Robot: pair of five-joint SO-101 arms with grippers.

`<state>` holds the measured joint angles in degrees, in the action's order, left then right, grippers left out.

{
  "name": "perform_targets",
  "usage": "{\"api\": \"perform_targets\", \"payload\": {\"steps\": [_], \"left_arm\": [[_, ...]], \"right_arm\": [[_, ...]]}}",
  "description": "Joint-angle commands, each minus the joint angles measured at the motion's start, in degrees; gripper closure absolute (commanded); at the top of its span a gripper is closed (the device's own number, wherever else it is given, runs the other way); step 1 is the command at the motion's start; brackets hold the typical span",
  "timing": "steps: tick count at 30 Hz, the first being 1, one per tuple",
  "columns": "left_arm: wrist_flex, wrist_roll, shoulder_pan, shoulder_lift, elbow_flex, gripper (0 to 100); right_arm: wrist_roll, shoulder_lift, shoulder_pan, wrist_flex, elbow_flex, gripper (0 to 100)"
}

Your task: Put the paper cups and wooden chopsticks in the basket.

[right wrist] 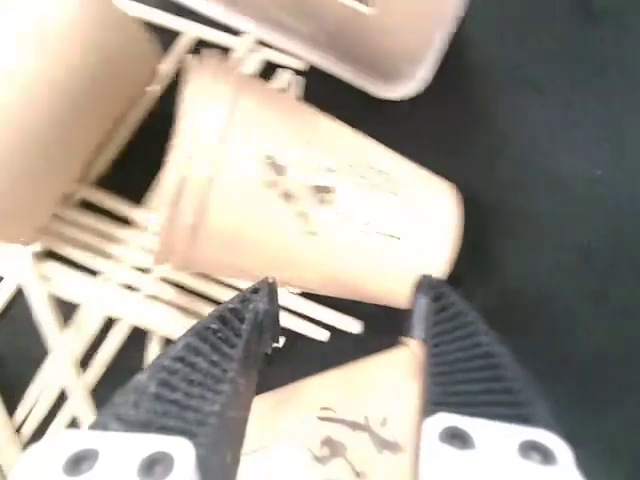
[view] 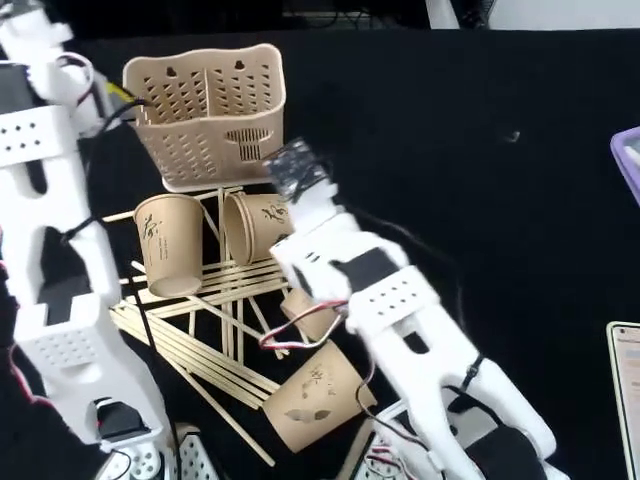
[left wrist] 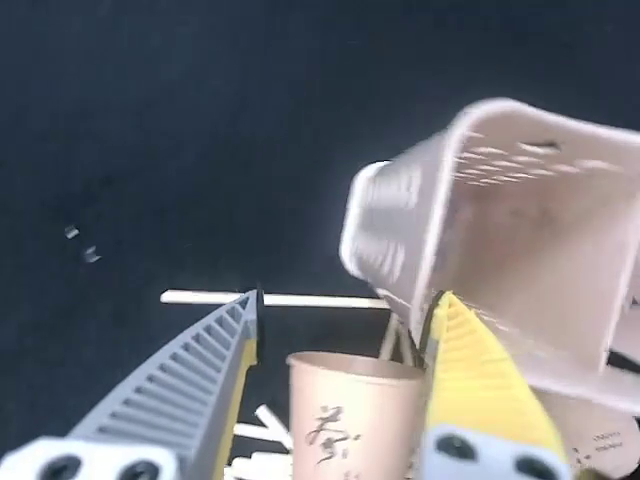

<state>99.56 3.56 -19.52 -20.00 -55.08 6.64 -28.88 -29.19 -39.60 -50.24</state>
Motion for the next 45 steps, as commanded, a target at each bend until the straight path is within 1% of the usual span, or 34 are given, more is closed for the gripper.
{"api": "perform_targets", "payload": {"steps": [1,5,10,14,18,21,25,28,30,33,35,37,39,43,45], "left_arm": [[1.4,0.1,-5.2,5.4,0.6,73],[1.4,0.1,-8.0,10.2,9.1,73],[0.4,0.1,-9.5,19.6,23.7,73],[-6.3,0.4,-10.0,26.1,36.4,73],[-12.7,0.7,-12.7,32.1,48.1,73],[-17.1,3.3,-14.7,36.5,56.7,73],[-21.7,4.0,-14.9,42.1,65.1,73],[-23.6,4.0,-14.6,45.7,70.3,73],[-25.1,4.0,-14.6,47.7,73.3,73],[-27.3,4.1,-14.6,50.2,77.1,73],[-28.3,4.1,-14.6,51.5,79.0,73],[-28.7,4.1,-14.6,52.5,80.4,73],[-28.7,4.2,-14.5,53.2,81.4,73],[-28.7,4.2,-13.1,52.9,82.0,73],[-29.2,4.2,-11.9,52.7,82.9,73]], "right_arm": [[-0.4,-2.2,-2.2,2.0,3.1,73.5],[-0.5,-2.2,-3.8,4.1,5.3,73.4],[-6.6,-2.2,-9.8,3.7,9.3,73.3],[-7.1,0.7,-11.3,4.5,9.8,73.3],[-7.2,8.1,-10.8,9.7,9.8,73.3],[-7.2,12.8,-8.7,11.8,10.4,73.3],[-6.9,14.6,-4.5,11.9,10.9,73.7],[-6.8,14.6,-1.2,8.4,11.4,74.0],[-6.8,14.2,0.8,4.5,12.4,77.8],[-6.7,12.4,3.8,1.6,12.8,89.7],[-6.7,10.3,6.2,1.2,12.5,99.0],[-6.7,7.3,8.9,0.0,12.4,97.3],[-6.6,3.1,11.2,-1.3,12.4,98.9],[-0.9,-7.6,13.1,-5.0,13.5,98.8],[0.4,-12.4,13.0,-8.3,15.9,98.8]]}}
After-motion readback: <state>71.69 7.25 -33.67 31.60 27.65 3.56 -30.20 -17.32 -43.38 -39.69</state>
